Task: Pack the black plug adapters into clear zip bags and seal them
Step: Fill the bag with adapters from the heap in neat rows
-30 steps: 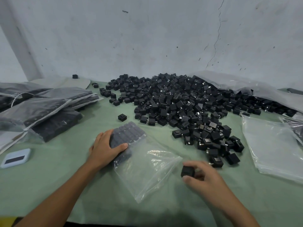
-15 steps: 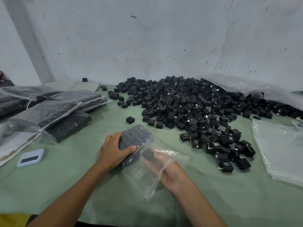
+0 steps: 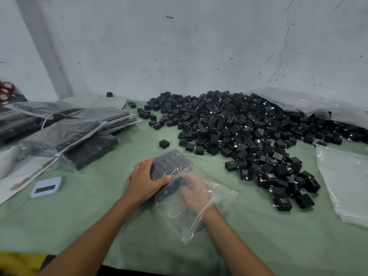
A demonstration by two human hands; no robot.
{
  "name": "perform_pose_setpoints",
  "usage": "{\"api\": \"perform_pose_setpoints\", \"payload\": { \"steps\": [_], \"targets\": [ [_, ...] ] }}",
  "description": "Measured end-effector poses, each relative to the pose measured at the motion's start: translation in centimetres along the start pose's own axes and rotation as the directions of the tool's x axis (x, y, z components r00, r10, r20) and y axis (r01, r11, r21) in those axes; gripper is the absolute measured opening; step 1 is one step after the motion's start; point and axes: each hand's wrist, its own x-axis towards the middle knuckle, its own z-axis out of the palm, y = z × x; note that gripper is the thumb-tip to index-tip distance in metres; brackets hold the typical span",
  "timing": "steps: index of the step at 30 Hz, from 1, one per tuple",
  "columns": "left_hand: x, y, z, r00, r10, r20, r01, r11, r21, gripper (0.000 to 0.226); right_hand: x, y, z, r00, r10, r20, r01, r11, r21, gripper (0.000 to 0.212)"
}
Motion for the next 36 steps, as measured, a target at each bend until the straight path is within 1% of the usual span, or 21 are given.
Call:
{"api": "perform_pose_setpoints", "payload": {
  "steps": [4, 7, 11, 12, 15, 16, 20, 24, 27, 30, 32, 33, 34, 35, 36],
  "targets": [
    [0.0, 0.1, -0.1, 1.0, -0.007, -0.004, 0.007, 1.0, 0.012, 0.089, -0.1, 0.0, -0.1, 0.999, -0.015, 0.039, 0.012, 0.998, 0.054, 0.028],
    [-0.1, 0.2, -0.1, 1.0, -0.016, 0.007, 0.016, 1.0, 0.025, 0.091, 0.0, 0.1, -0.2, 1.0, 0.005, -0.016, -0.004, 0.999, 0.054, 0.028],
    [0.0, 0.4, -0.2, 0.999, -0.036, 0.033, 0.034, 0.998, 0.054, 0.097, -0.1, 0.4, 0.0, 1.0, 0.001, -0.002, -0.001, 1.0, 0.023, 0.018],
    [0.1, 0.5, -0.3, 0.999, -0.033, 0.034, 0.031, 0.998, 0.06, 0.097, -0.1, 0.5, 0.1, 1.0, -0.009, 0.002, 0.009, 1.0, 0.018, 0.018],
    [0.4, 0.7, -0.4, 0.998, -0.04, 0.047, 0.035, 0.995, 0.095, 0.097, 0.0, 0.9, 0.3, 1.0, -0.021, 0.005, 0.02, 1.0, 0.016, 0.03],
    [0.5, 0.8, -0.3, 0.997, -0.053, 0.053, 0.047, 0.993, 0.11, 0.1, 0.1, 1.1, 0.4, 1.0, -0.025, 0.0, 0.025, 0.999, 0.019, 0.03],
    [0.7, 1.7, 0.0, 0.99, -0.128, 0.065, 0.117, 0.982, 0.147, 0.119, 0.1, 2.1, 0.8, 0.998, -0.06, -0.012, 0.06, 0.998, 0.021, 0.017],
    [0.5, 2.4, 0.6, 0.993, -0.112, 0.044, 0.103, 0.979, 0.175, 0.117, 0.1, 2.2, 0.9, 0.998, -0.057, -0.002, 0.057, 0.998, 0.021, 0.013],
    [0.4, 2.3, 0.8, 0.994, -0.104, 0.046, 0.093, 0.973, 0.21, 0.116, 0.2, 2.3, 0.6, 0.999, -0.043, 0.003, 0.043, 0.999, 0.019, 0.033],
    [0.6, 1.9, 0.7, 0.993, -0.099, 0.066, 0.081, 0.969, 0.232, 0.114, 0.1, 1.7, 0.3, 0.999, -0.02, 0.035, 0.019, 0.999, 0.037, 0.043],
    [0.7, 1.7, 0.7, 0.993, -0.094, 0.075, 0.074, 0.968, 0.24, 0.111, -0.1, 1.0, -0.1, 0.997, 0.033, 0.074, -0.043, 0.989, 0.141, 0.054],
    [0.8, 1.7, 0.7, 0.992, -0.097, 0.082, 0.074, 0.967, 0.242, 0.112, -0.4, 0.7, -0.6, 0.994, 0.05, 0.098, -0.066, 0.985, 0.16, 0.056],
    [0.8, 1.7, 0.7, 0.991, -0.101, 0.089, 0.076, 0.967, 0.243, 0.114, -1.0, 0.2, -1.2, 0.992, 0.073, 0.102, -0.087, 0.987, 0.133, 0.057],
    [0.8, 1.8, 0.7, 0.99, -0.103, 0.093, 0.078, 0.967, 0.244, 0.115, -1.8, 0.3, -1.9, 0.99, 0.077, 0.114, -0.089, 0.99, 0.109, 0.054],
    [0.8, 1.8, 0.6, 0.99, -0.104, 0.096, 0.077, 0.966, 0.246, 0.116, -2.8, 0.3, -2.8, 0.989, 0.07, 0.132, -0.089, 0.985, 0.146, 0.045]
  ]
}}
